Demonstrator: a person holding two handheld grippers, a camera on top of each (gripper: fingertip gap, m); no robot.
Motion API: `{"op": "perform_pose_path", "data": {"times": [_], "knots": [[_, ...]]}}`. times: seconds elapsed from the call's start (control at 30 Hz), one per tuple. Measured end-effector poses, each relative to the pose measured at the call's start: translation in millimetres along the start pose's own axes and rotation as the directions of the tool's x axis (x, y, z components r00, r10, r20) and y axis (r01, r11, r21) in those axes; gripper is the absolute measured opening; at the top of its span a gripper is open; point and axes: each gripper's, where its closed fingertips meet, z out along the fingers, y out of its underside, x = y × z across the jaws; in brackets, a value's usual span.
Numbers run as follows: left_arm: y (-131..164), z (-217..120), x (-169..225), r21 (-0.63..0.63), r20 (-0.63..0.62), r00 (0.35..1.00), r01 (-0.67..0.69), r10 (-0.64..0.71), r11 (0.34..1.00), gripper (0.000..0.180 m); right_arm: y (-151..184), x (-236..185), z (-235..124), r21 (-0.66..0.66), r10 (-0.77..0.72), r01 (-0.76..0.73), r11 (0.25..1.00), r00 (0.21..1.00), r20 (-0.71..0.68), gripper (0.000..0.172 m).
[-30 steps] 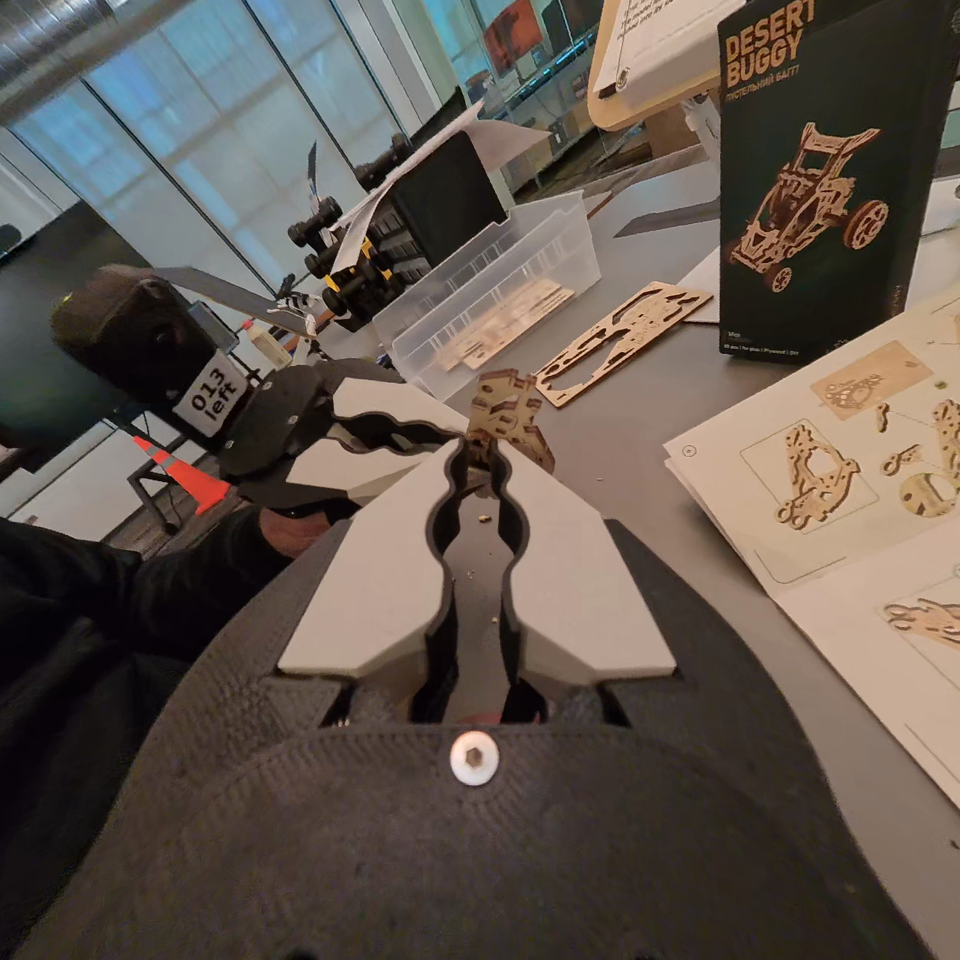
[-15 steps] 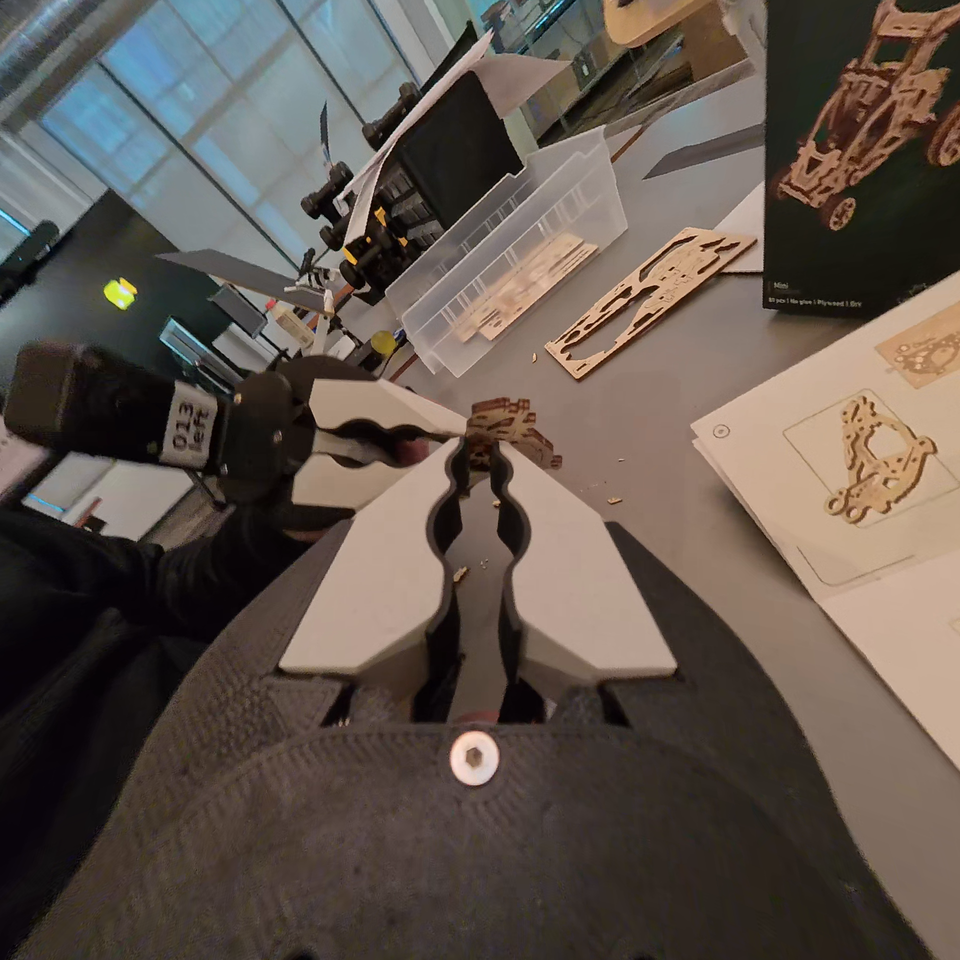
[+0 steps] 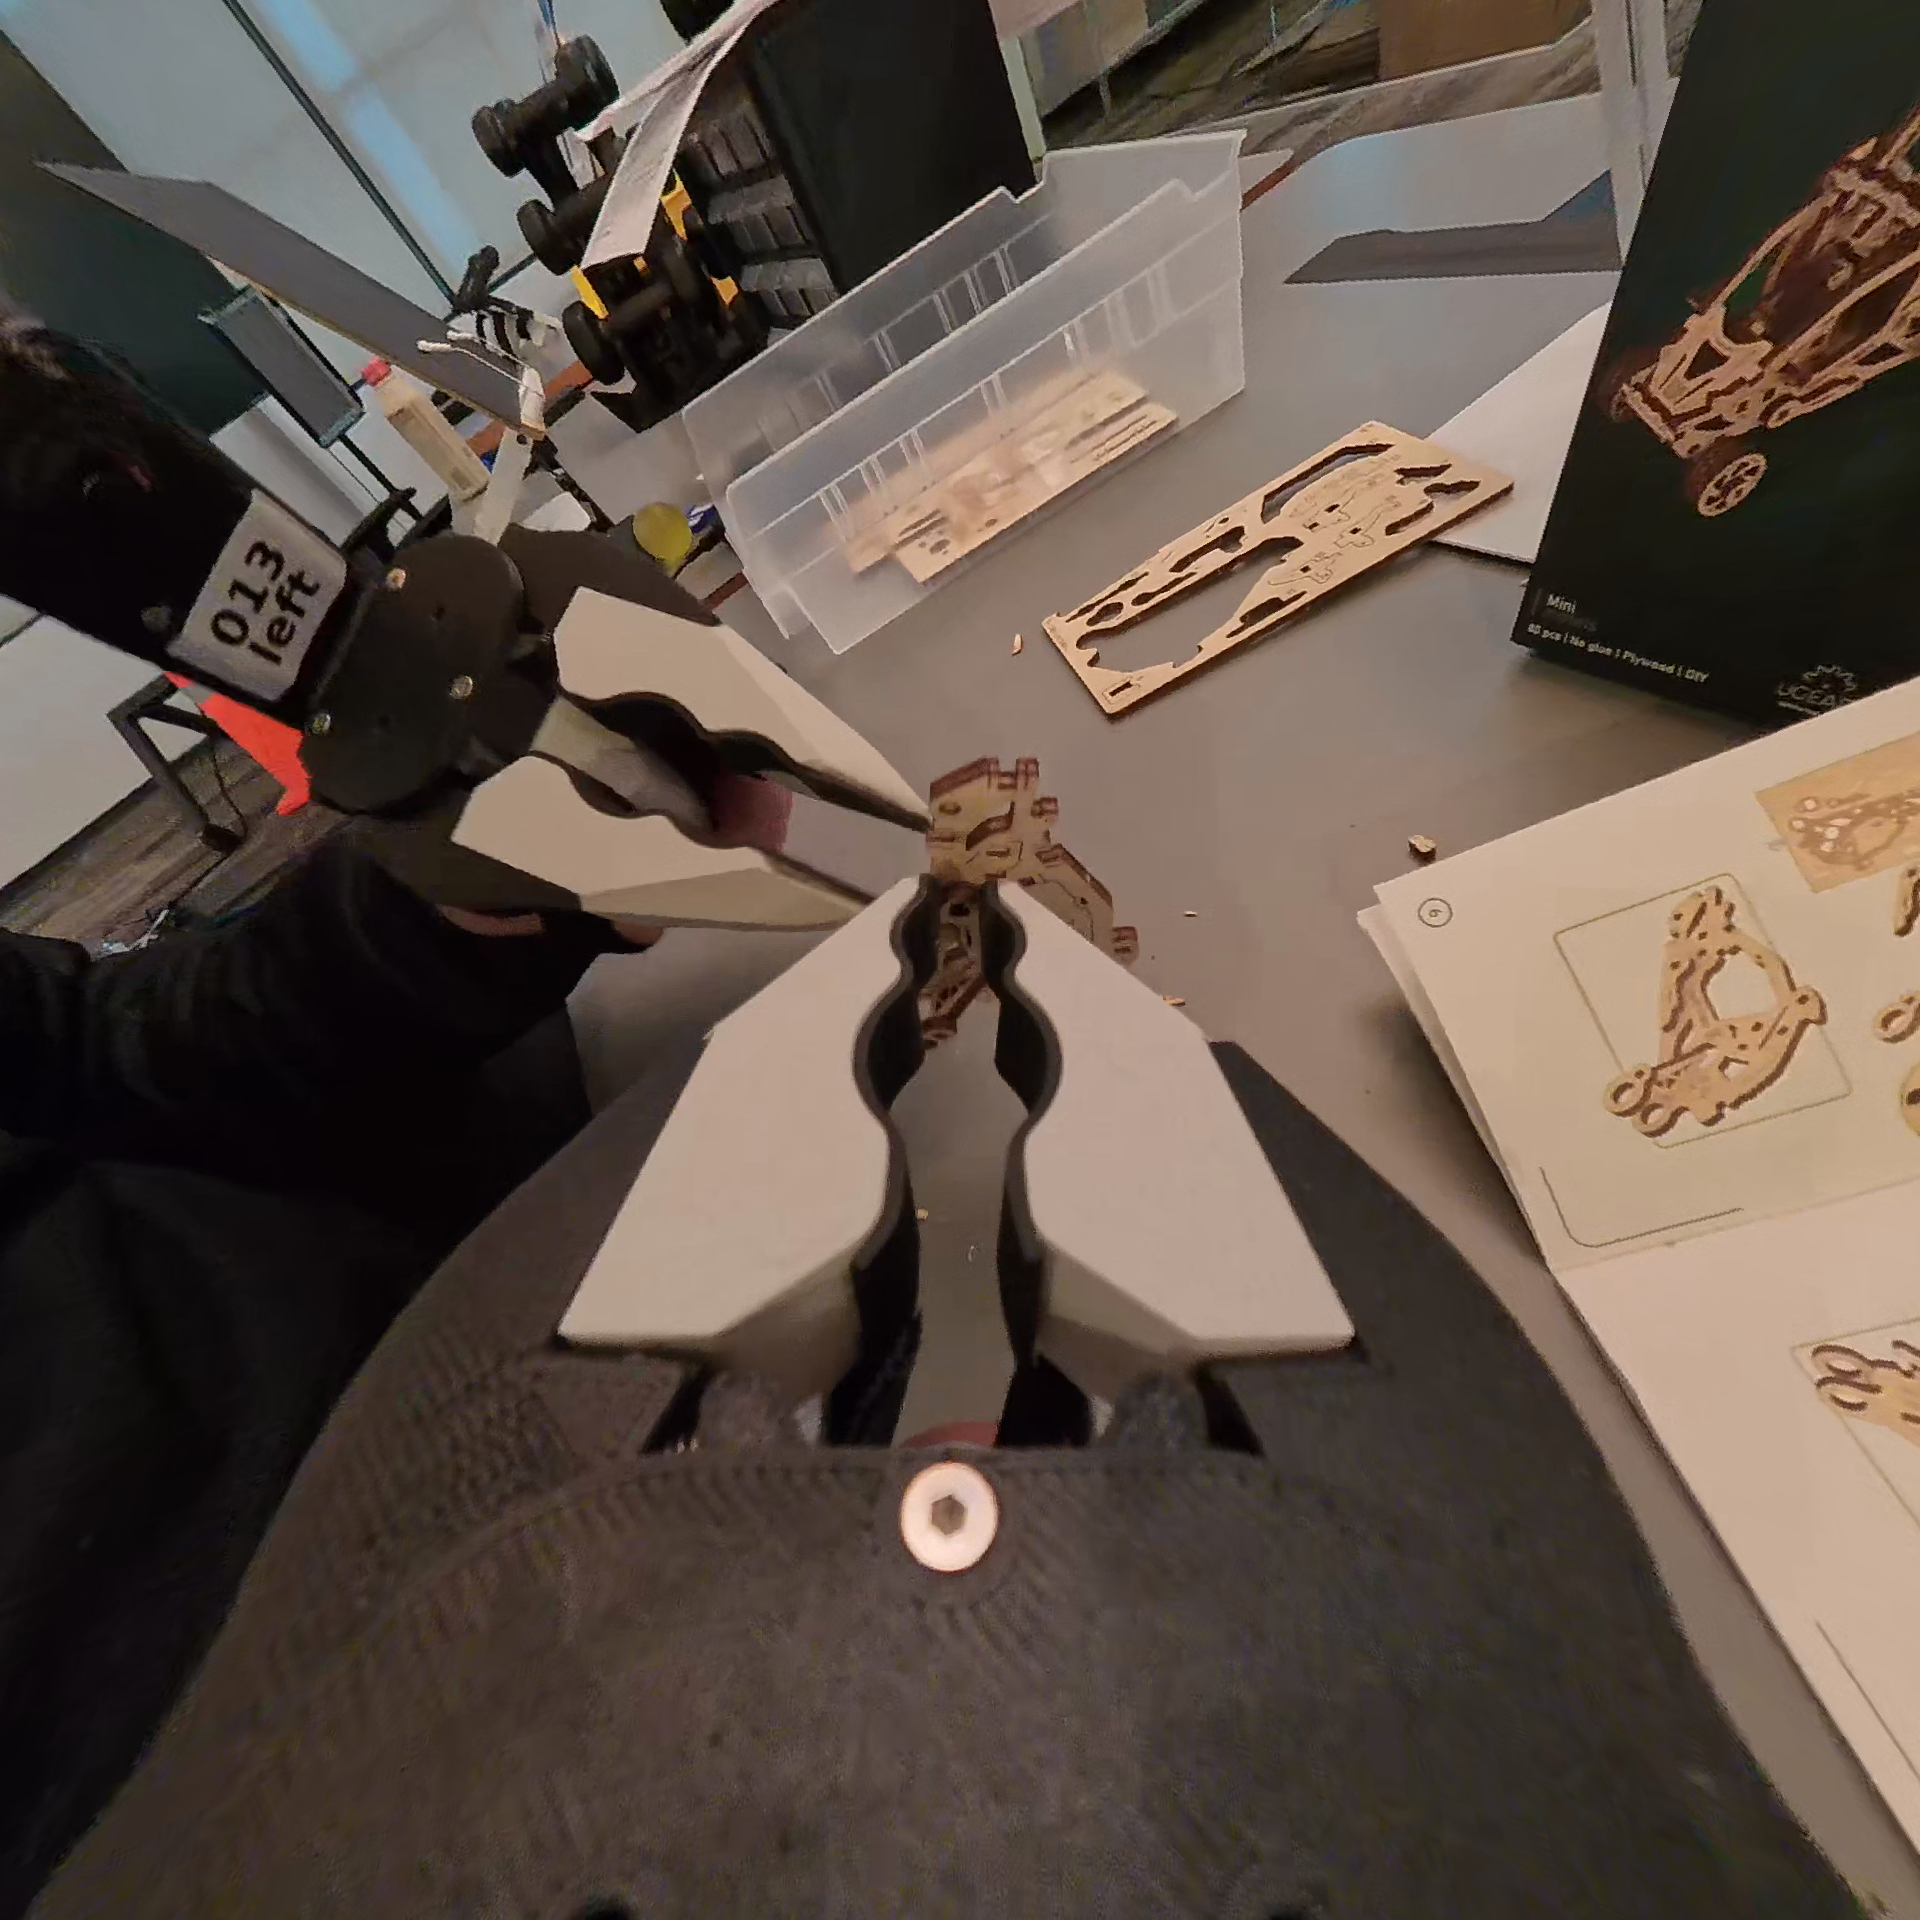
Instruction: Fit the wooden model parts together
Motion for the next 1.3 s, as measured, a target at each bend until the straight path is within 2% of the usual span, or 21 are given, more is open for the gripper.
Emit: {"op": "perform_pose_path", "data": {"times": [0.03, 0.17, 0.33, 0.5, 0.6, 0.77, 0.87, 0.93, 1.0, 1.03, 1.1, 1.13, 1.17, 1.2, 1.27, 1.3], "knots": [[3, 1, -2, -0.025, 0.016, 1.0, -0.008, 0.008, 1.0, 0.019, 0, -1, 1, 0.001, 0.0, 0.0, 1.0, 1.0, 0.006, 0.005], [10, 6, -1, -0.04, 0.021, 1.0, -0.003, 0.004, 0.999, 0.005, 0, -6, 8, -0.01, -0.029, 0.029, 1.0, 0.999, 0.013, 0.005], [8, 5, -8, -0.042, 0.097, 0.995, -0.035, 0.039, 0.999, 0.002, -4, -4, 10, -0.001, -0.056, 0.056, 0.998, 0.998, -0.014, 0.005], [8, 5, -13, 0.007, 0.124, 0.992, 0.022, -0.023, 1.0, 0.001, -6, -2, 10, 0.024, -0.029, 0.029, 0.999, 0.999, -0.015, 0.004], [9, 6, -16, 0.039, 0.137, 0.986, 0.09, -0.095, 0.995, 0.002, -6, 1, 11, 0.059, 0.049, -0.05, 0.997, 0.999, 0.013, 0.004], [11, 12, -17, 0.051, 0.149, 0.973, 0.173, -0.179, 0.984, 0.001, -6, 7, 9, 0.085, 0.02, -0.016, 0.996, 0.998, -0.053, 0.004], [12, 14, -17, 0.056, 0.172, 0.967, 0.18, -0.187, 0.982, 0.001, -4, 10, 6, 0.119, 0.057, -0.047, 0.992, 0.995, -0.081, 0.005], [12, 15, -16, 0.038, 0.206, 0.969, 0.135, -0.14, 0.99, 0.001, -4, 10, 4, 0.121, 0.059, -0.048, 0.991, 0.994, -0.092, 0.005], [8, 16, -15, 0.063, 0.199, 0.964, 0.166, -0.175, 0.984, 0.001, -5, 10, 0, 0.133, 0.08, -0.069, 0.989, 0.994, -0.08, 0.004], [8, 17, -15, 0.045, 0.225, 0.966, 0.123, -0.13, 0.991, 0.001, -6, 10, -2, 0.145, 0.101, -0.089, 0.985, 0.992, -0.076, 0.004], [2, 17, -17, 0.067, 0.223, 0.958, 0.168, -0.179, 0.983, 0.001, -9, 9, -6, 0.155, 0.088, -0.076, 0.985, 0.993, -0.077, 0.004], [5, 11, -34, 0.055, 0.319, 0.933, 0.156, -0.165, 0.986, 0.0, -11, 4, -7, 0.151, 0.057, -0.045, 0.987, 0.995, -0.076, 0.0], [8, 3, -52, 0.074, 0.351, 0.912, 0.2, -0.213, 0.977, 0.0, -6, -1, -4, 0.126, 0.03, -0.02, 0.992, 0.997, -0.077, 0.0], [1, -1, -57, 0.12, 0.304, 0.912, 0.252, -0.277, 0.96, 0.0, 0, -4, -2, 0.118, 0.024, -0.014, 0.993, 0.996, -0.084, 0.0], [-21, 8, -28, 0.099, 0.252, 0.956, 0.126, -0.147, 0.987, 0.0, 1, 0, -2, 0.11, 0.013, -0.005, 0.994, 0.997, -0.073, 0.0], [-20, 14, -19, 0.098, 0.231, 0.963, 0.12, -0.14, 0.988, 0.0, -2, 3, -4, 0.106, 0.013, -0.006, 0.994, 0.998, -0.059, 0.0]]}}
